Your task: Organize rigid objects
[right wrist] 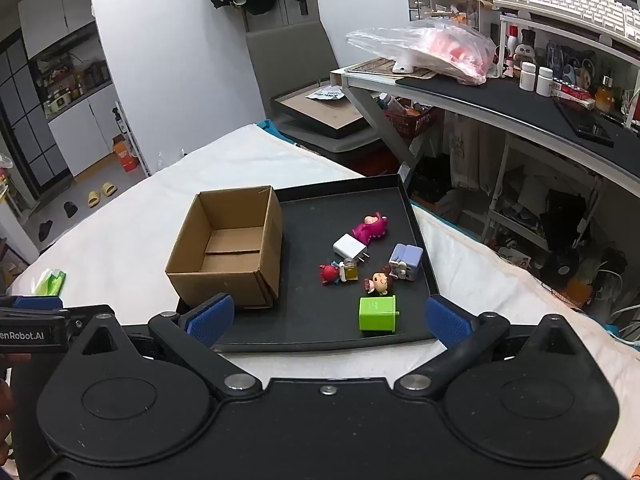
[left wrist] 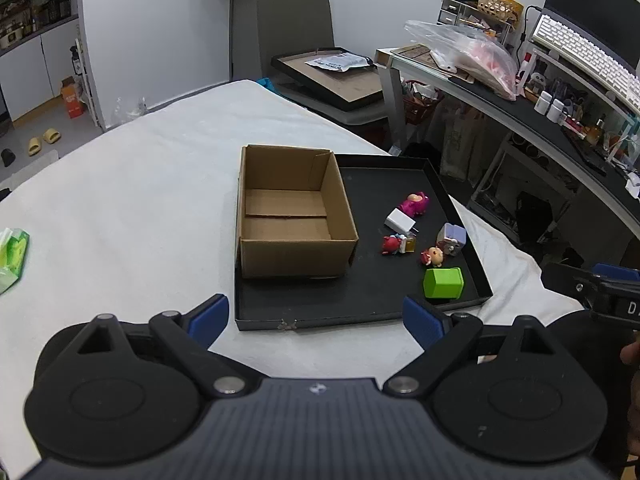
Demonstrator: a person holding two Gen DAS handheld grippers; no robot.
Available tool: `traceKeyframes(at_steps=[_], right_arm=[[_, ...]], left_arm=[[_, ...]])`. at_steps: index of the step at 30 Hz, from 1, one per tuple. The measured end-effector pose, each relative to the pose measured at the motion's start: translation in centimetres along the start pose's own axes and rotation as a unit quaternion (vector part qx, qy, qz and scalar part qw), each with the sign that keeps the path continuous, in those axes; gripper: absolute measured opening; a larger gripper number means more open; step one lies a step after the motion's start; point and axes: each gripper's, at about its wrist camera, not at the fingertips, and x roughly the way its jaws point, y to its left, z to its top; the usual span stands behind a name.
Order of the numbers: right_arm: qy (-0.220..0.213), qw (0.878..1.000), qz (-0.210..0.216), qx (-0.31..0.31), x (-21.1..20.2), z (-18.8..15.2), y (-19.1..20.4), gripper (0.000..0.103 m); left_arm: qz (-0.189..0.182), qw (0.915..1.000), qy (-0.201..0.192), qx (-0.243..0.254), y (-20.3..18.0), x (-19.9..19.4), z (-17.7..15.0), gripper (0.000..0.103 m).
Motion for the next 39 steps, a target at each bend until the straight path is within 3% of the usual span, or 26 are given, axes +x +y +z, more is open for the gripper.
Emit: traceKeyframes(at_steps=[39], right_arm=[[0.008,1.0,-0.006,0.002,0.18,-0.05,0.44,0.103]], left_arm=[[-0.01,0.9999,-0.006,0.002,0.15,0.0,-0.11,0.093]])
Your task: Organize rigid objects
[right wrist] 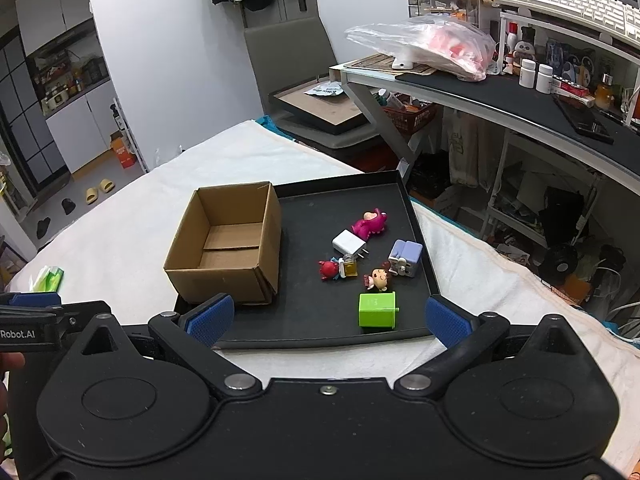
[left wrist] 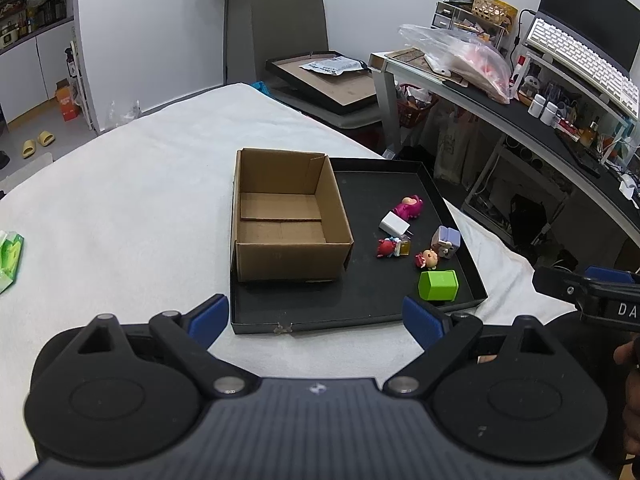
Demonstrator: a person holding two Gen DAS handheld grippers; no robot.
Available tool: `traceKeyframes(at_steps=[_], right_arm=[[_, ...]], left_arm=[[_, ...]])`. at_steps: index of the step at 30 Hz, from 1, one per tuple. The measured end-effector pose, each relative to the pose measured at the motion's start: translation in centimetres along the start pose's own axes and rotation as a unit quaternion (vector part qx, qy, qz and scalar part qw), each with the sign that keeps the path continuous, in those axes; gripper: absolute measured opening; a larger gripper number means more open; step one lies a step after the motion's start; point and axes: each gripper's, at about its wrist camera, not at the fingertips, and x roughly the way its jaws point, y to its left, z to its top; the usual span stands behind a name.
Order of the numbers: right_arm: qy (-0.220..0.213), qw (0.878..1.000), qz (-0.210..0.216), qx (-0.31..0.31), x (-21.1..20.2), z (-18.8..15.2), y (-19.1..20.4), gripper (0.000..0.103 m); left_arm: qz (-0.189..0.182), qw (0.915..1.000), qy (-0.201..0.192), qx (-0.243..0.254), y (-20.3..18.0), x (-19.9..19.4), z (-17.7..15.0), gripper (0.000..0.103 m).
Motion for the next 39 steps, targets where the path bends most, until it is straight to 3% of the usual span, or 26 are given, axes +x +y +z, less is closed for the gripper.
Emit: traceKeyframes(at_steps=[39], right_arm=[[0.003,1.0,0.006,0.007,0.9,-0.2,-0.2,0.103]], left_arm=[[0.009,0.9999,-0.005,-0.011,0.7,1.3,0.5,0.093]])
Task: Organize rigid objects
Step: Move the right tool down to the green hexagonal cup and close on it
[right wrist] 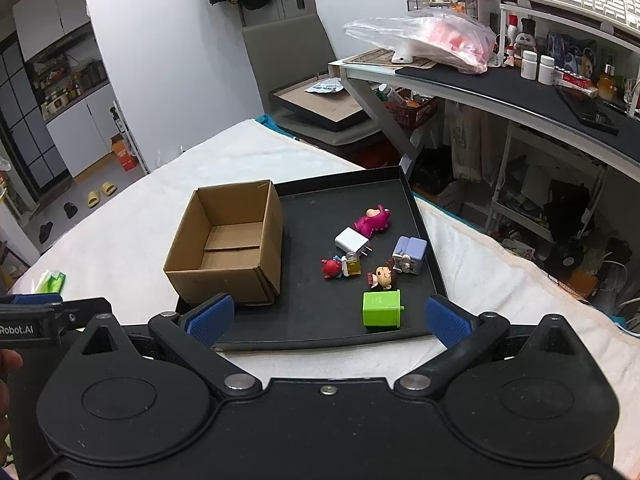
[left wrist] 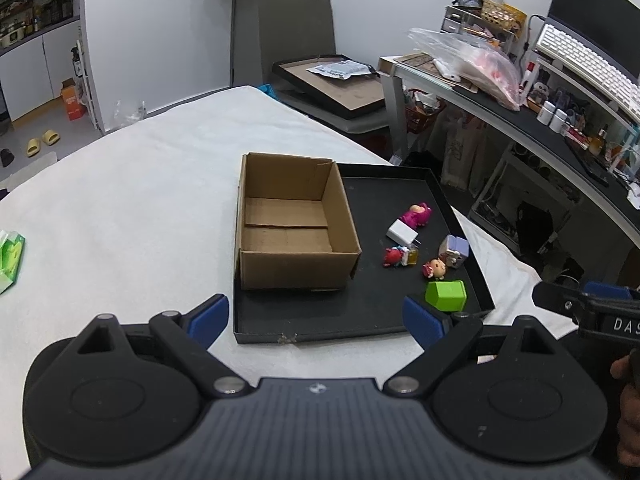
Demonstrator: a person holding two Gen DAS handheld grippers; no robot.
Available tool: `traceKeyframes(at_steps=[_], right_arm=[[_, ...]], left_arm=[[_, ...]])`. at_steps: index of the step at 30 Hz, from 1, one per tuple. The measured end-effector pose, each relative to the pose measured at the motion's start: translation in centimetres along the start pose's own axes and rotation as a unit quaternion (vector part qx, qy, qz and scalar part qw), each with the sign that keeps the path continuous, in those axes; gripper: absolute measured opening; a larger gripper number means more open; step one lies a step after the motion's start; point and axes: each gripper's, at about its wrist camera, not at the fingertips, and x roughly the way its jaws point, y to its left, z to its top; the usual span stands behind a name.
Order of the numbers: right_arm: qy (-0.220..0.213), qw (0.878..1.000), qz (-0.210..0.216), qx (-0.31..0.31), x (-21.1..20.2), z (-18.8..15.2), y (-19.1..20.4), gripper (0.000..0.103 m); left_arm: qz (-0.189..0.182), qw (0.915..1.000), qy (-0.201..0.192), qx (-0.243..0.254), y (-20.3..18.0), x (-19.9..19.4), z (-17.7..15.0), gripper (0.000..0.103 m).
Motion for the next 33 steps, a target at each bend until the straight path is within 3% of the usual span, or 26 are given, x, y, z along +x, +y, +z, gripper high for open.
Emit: traceKeyframes(at_steps=[10,19,33], right_arm=[[0.019,1.0,-0.011,0.012,3.0,0.3,-1.0,0.103],[0.061,0.997,-0.016,0.036,8.3,1.1,-2.0,0.103],[0.13,0.987,-0.067,0.059,16.9,1.9,-2.7,0.103]], left_arm=[[0.013,0.9998,0.016,-0.005,0.8,2.9,1.0,0.093],[0.035,0.9982,0.039,-0.029,2.5,6.8,2.4,0.092],[0.073,0.9921,0.094,-0.04,3.9,14.1,5.1,0.09]])
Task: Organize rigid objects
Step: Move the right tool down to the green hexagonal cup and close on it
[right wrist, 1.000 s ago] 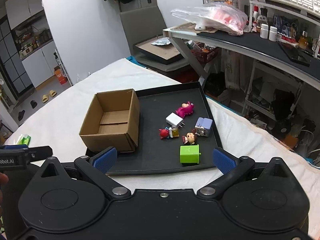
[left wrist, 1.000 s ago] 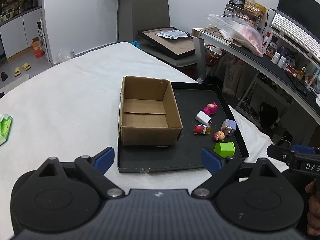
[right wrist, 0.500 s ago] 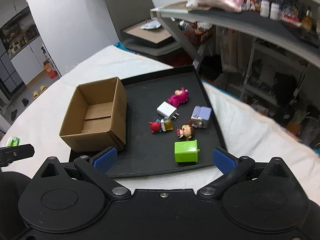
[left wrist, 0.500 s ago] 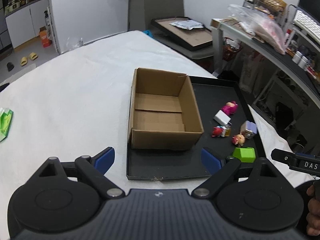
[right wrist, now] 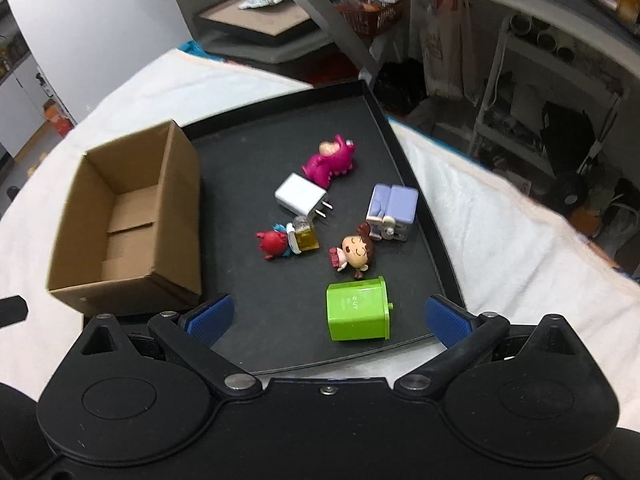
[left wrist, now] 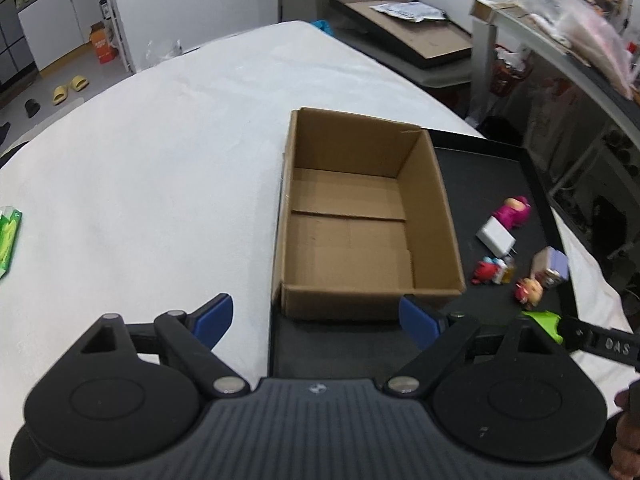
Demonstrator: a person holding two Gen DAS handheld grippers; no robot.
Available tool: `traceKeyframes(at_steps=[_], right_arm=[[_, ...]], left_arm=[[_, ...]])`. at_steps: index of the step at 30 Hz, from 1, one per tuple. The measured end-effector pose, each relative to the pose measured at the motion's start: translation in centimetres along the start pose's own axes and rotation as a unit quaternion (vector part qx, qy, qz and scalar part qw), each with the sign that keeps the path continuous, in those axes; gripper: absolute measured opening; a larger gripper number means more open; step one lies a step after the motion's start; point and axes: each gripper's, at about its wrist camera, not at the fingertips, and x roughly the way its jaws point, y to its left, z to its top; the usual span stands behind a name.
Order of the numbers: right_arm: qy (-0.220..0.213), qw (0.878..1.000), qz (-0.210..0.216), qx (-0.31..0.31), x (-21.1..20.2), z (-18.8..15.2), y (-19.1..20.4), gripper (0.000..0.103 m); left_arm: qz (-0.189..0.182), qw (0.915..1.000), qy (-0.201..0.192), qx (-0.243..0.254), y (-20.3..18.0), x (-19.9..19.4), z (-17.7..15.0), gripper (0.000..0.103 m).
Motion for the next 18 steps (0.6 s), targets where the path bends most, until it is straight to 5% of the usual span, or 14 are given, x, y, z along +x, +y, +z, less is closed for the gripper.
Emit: traceKeyframes(at_steps=[18], right_arm=[[0.03,0.999,-0.038,-0.007,6.0,1.5,-0.1,0.103]], left_arm=[[0.042,0.9983,0.035,-0.019,1.1,6.2,3.1,0.086]])
